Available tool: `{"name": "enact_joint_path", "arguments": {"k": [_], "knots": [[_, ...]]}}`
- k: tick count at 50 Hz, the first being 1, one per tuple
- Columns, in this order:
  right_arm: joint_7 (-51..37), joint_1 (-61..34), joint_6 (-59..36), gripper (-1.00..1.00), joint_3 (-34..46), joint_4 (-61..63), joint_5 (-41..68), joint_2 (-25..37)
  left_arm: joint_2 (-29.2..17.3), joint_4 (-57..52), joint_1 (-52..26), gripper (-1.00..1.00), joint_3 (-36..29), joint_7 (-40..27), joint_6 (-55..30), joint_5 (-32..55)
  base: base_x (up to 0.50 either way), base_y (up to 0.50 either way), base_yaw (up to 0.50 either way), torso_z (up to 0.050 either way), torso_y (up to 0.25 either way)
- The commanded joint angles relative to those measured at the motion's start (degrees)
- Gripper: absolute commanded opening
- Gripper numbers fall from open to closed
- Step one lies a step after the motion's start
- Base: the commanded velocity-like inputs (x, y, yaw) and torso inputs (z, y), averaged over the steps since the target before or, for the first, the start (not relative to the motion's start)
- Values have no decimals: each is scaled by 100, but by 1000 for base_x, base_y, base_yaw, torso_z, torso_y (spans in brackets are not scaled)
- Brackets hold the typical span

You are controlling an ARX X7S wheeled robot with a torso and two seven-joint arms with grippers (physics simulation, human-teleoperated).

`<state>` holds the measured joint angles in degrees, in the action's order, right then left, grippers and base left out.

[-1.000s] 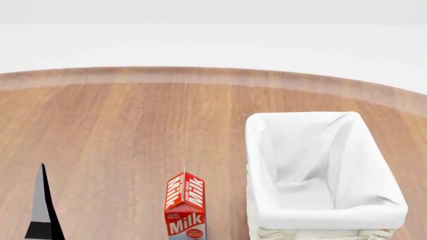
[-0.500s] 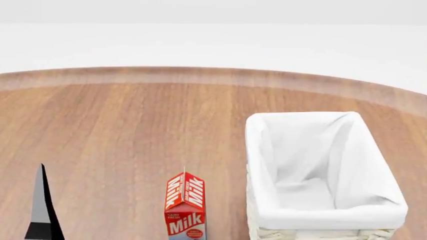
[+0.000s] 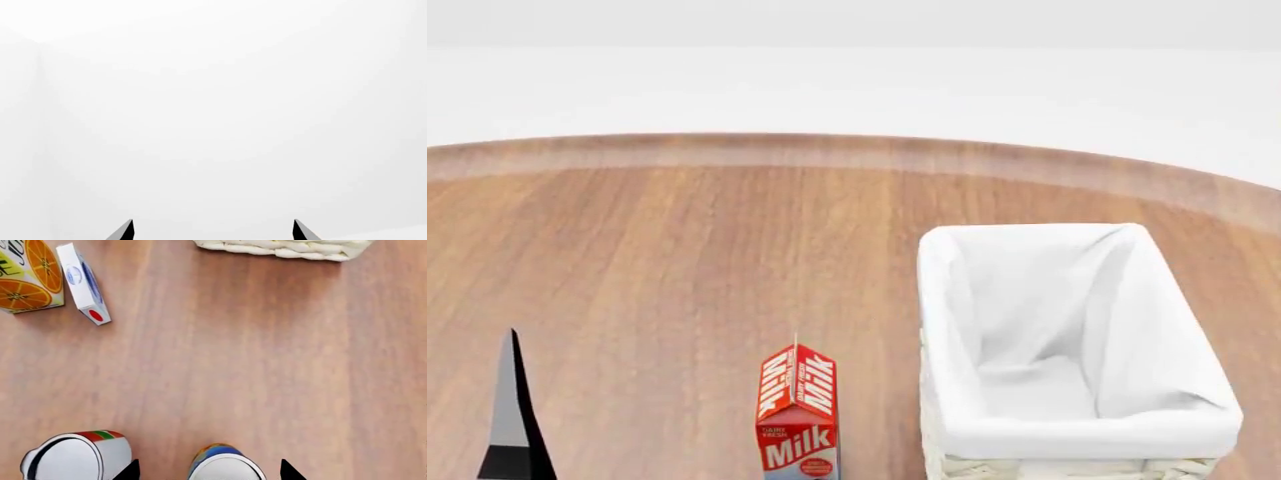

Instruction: Pick up the alphabet soup and the tomato sauce, and put them in the basket.

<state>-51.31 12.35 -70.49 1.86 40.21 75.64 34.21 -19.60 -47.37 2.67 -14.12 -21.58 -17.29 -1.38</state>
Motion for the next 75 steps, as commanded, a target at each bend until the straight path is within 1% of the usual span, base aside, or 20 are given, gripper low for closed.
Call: {"name": "enact_joint_path", "arguments": {"k": [1, 20, 31, 47, 75], "knots": [[77, 125, 137, 100, -29, -33, -87, 85, -15, -4, -22, 100, -29, -21, -28, 0, 0, 0, 0, 0, 0], [305, 393, 398, 100, -33, -116, -311, 130, -42, 39, -1, 100, -53, -71, 41, 19, 0, 0, 0, 0, 0], [623, 530, 647, 100, 170, -291, -707, 47, -65, 5, 10, 100, -63, -94, 15, 28, 0, 0, 0, 0, 0], [956, 532, 952, 100, 390, -608, -1168, -9, -94, 37, 14, 100, -72, -127, 55, 45, 0, 0, 0, 0, 0], [1247, 605, 1299, 100, 594, -1053, -1523, -50, -133, 83, 24, 100, -113, -186, 100, 57, 0, 0, 0, 0, 0]]}}
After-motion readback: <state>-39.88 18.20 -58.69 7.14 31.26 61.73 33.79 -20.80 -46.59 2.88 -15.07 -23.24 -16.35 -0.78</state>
